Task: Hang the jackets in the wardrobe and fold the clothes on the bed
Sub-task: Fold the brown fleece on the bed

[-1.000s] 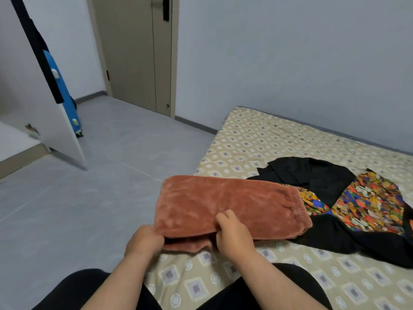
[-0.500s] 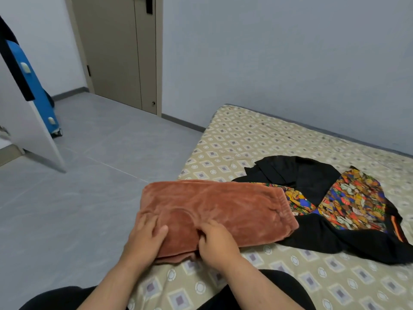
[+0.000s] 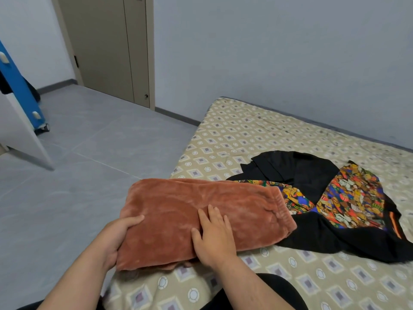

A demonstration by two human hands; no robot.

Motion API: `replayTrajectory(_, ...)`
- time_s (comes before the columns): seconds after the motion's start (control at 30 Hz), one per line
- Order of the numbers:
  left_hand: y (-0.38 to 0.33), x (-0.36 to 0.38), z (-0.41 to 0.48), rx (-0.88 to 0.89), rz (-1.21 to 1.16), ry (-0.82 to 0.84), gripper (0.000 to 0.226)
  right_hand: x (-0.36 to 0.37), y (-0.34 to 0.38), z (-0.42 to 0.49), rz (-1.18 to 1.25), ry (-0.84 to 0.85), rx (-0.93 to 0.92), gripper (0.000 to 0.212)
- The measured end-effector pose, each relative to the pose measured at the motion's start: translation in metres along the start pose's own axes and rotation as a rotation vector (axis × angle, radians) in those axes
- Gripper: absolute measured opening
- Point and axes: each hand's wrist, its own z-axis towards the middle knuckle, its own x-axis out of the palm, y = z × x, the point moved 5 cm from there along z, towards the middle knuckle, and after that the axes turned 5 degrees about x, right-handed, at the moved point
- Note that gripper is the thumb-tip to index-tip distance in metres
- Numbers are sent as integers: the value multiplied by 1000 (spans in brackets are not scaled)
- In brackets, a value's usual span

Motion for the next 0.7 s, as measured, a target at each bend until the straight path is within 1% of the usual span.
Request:
replayTrajectory(0.1,-20,-19,-16,4,-28,-11,33,-20,9,-11,123,-181,-73,52)
replayTrajectory(0.2,-41,-54,-35,65,-72,-51,40,-38,20,-24,151,-384,-206,39)
replayTrajectory(0.23,-47,-66,-43,98,-94,-73,42,-39,26,-28,135,-421,-261,38)
replayTrajectory(0.27,-51,-73,-48,125,-118,-83,43,-37,29,-30,95,-419,-311,41)
replayTrajectory(0.33,-54,-81,-59,158,-167,-71,43,-22,41,-33,-20,-274,-381,54)
replayTrajectory(0.4,-53,-79,-63,183,-214,-28,45,-4,47,-33,-141,-82,-389,64)
replayTrajectory(0.43,-53,-78,-63,195,-234,-15,46,3,48,-31,-178,-35,-384,66)
replayTrajectory(0.53,-55,-69,-61,238,-330,65,42,13,45,-23,-220,14,-347,67)
replayTrajectory(0.6,-55,-59,-58,264,-368,138,42,19,38,-17,-235,101,-321,66)
replayTrajectory(0.63,-53,-53,-57,271,-375,172,43,21,36,-16,-226,163,-304,66)
replayTrajectory(0.67,-52,-45,-56,276,-376,205,43,21,35,-15,-154,224,-276,64)
replayTrajectory(0.7,-50,-34,-56,290,-369,241,43,15,36,-14,33,252,-239,57)
